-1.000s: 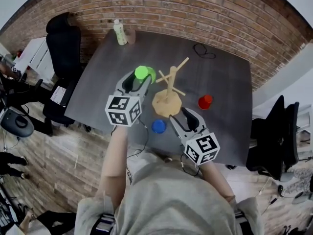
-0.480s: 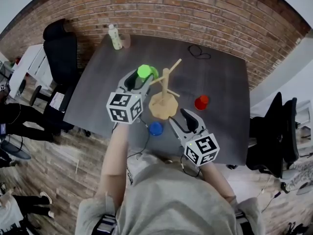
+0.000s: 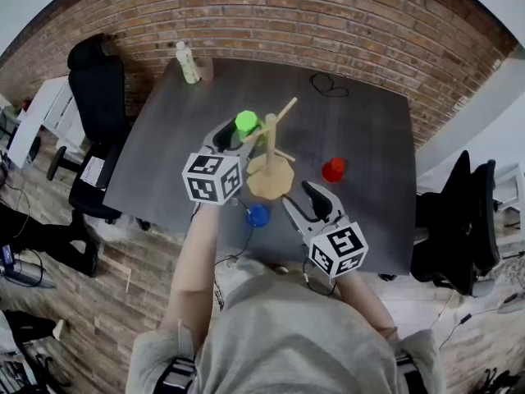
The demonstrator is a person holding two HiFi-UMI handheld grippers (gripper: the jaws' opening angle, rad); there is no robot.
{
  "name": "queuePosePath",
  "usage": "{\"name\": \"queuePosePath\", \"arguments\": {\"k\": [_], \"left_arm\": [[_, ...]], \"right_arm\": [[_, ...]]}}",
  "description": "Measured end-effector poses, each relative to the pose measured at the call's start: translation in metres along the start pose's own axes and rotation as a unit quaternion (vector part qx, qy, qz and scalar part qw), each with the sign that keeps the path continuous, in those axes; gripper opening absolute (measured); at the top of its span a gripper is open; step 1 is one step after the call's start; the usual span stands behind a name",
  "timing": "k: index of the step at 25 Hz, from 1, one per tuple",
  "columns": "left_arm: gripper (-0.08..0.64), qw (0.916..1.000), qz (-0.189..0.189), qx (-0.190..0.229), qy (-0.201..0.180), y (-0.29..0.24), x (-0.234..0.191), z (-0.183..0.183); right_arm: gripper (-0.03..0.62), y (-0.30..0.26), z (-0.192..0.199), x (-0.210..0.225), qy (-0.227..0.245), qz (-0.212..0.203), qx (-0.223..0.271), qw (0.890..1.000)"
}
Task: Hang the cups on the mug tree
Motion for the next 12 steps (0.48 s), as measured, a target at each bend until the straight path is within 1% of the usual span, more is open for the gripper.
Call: {"name": "queuePosePath", "arguments": {"k": [3,7,12], "left_arm": [[0.221,1.0000,-0.001,-0.001,-0.003,-0.003,0.002,0.002],[0.222,0.9997,-0.012,-0.002,-0.019,-0.006,0.005,0.006],[0.276,0.9997,-0.022,0.003,-0.014,-0.004,0.001,0.011]], "right_arm": [[0.222,0.002,0.001,0.002,0.001,-0.001,-0.001,1.000],[0.222,0.004,0.003,0.005,0.000,-0.001,0.000,1.000],[0.222,0.006,0.004,0.004,0.001,-0.004,0.002,1.000]]}}
Point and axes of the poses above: the fingertips, and each gripper's own axes: y backward along the fingers, x to its right, z out of its underside, the point moved 7 cm from there along y, backward along the fingers, and after that the axes turned 15 degrees about y, right-handed, at the moved point
